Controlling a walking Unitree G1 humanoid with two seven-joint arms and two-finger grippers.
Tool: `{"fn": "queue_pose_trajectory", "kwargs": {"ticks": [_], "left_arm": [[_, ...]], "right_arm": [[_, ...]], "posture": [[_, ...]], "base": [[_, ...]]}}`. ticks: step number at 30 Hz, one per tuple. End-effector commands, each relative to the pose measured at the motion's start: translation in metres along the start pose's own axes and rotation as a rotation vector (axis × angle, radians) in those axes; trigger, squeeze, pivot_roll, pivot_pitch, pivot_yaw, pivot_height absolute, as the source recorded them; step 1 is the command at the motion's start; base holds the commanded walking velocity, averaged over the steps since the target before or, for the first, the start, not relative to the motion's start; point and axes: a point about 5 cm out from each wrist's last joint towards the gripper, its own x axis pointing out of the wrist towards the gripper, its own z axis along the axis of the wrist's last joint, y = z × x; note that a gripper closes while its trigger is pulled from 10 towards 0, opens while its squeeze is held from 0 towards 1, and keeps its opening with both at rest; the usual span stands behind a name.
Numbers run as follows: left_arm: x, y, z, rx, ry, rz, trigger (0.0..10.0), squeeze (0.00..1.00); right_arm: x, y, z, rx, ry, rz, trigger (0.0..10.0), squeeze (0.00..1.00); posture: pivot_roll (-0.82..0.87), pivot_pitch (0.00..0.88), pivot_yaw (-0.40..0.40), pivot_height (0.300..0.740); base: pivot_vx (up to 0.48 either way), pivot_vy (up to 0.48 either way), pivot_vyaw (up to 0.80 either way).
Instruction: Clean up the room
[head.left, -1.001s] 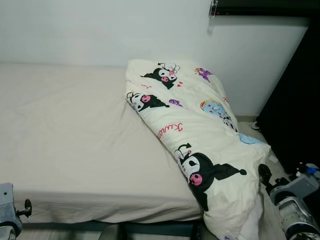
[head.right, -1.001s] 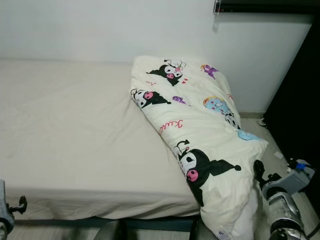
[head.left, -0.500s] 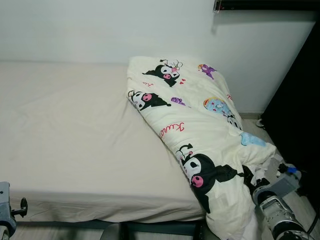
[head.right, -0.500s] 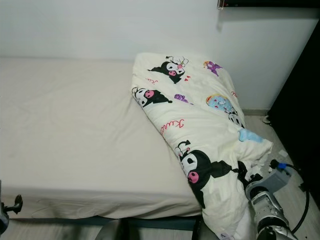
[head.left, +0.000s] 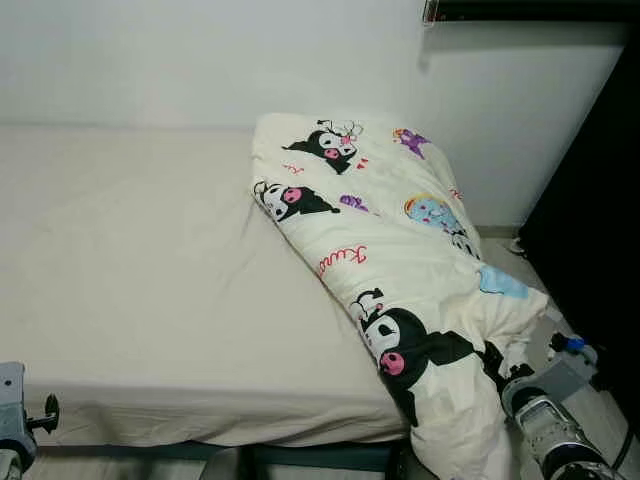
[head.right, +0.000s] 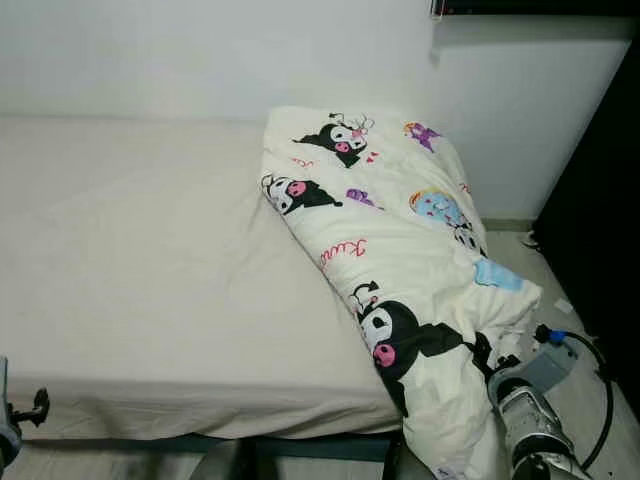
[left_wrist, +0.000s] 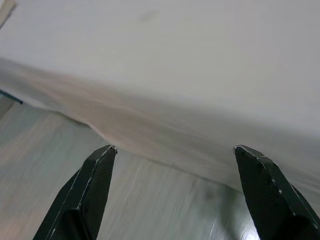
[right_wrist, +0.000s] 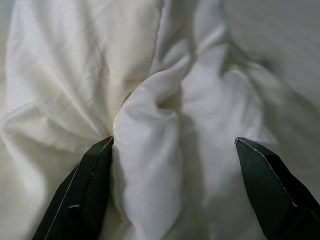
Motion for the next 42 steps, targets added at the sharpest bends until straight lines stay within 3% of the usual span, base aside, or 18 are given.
{"fn": "queue_pose_trajectory", "kwargs": {"ticks": [1,7,20,21,22,23,38,42], "left_arm": [[-0.004,-0.004,-0.012,0.007,0.051,-0.015,10.0,0.0],[-0.006,-0.005,-0.016,0.008,0.069,-0.015,10.0,0.0],[-0.012,-0.01,-0.026,-0.009,0.09,-0.011,10.0,0.0],[-0.012,-0.01,-0.027,-0.01,0.092,-0.01,10.0,0.0],[-0.012,-0.01,-0.027,-0.01,0.092,-0.01,10.0,0.0],[-0.012,-0.009,-0.028,-0.011,0.094,-0.009,10.0,0.0],[-0.01,-0.016,-0.024,-0.024,0.083,-0.018,10.0,0.0],[-0.01,-0.019,-0.025,-0.027,0.083,-0.027,10.0,0.0]], "right_arm": [[-0.005,-0.013,-0.011,-0.04,0.053,-0.082,10.0,0.0],[-0.007,-0.021,-0.016,-0.077,0.064,-0.147,10.0,0.0],[-0.006,-0.017,-0.014,-0.036,0.043,-0.138,10.0,0.0],[-0.006,-0.017,-0.015,-0.027,0.042,-0.139,3.2,0.0],[-0.006,-0.017,-0.015,-0.027,0.042,-0.139,3.2,0.0],[-0.006,-0.017,-0.015,-0.021,0.042,-0.14,0.0,0.0],[-0.004,-0.011,-0.011,0.017,0.016,-0.084,0.0,0.0],[-0.003,-0.005,-0.012,-0.014,0.024,-0.037,0.0,0.0]], "posture": [[0.17,0.062,-0.015,0.575],[0.19,0.029,-0.023,0.575],[0.2,0.022,-0.041,0.575],[0.2,0.025,-0.041,0.575],[0.2,0.025,-0.041,0.575],[0.2,0.025,-0.041,0.575],[0.19,0.03,-0.045,0.575],[0.19,0.031,-0.047,0.575]], "base": [[0.0,0.0,0.0],[0.0,0.0,0.0],[0.0,0.0,0.0],[0.0,0.0,0.0],[0.0,0.0,0.0],[0.0,0.0,0.0],[0.0,0.0,0.0],[0.0,0.0,0.0]]}}
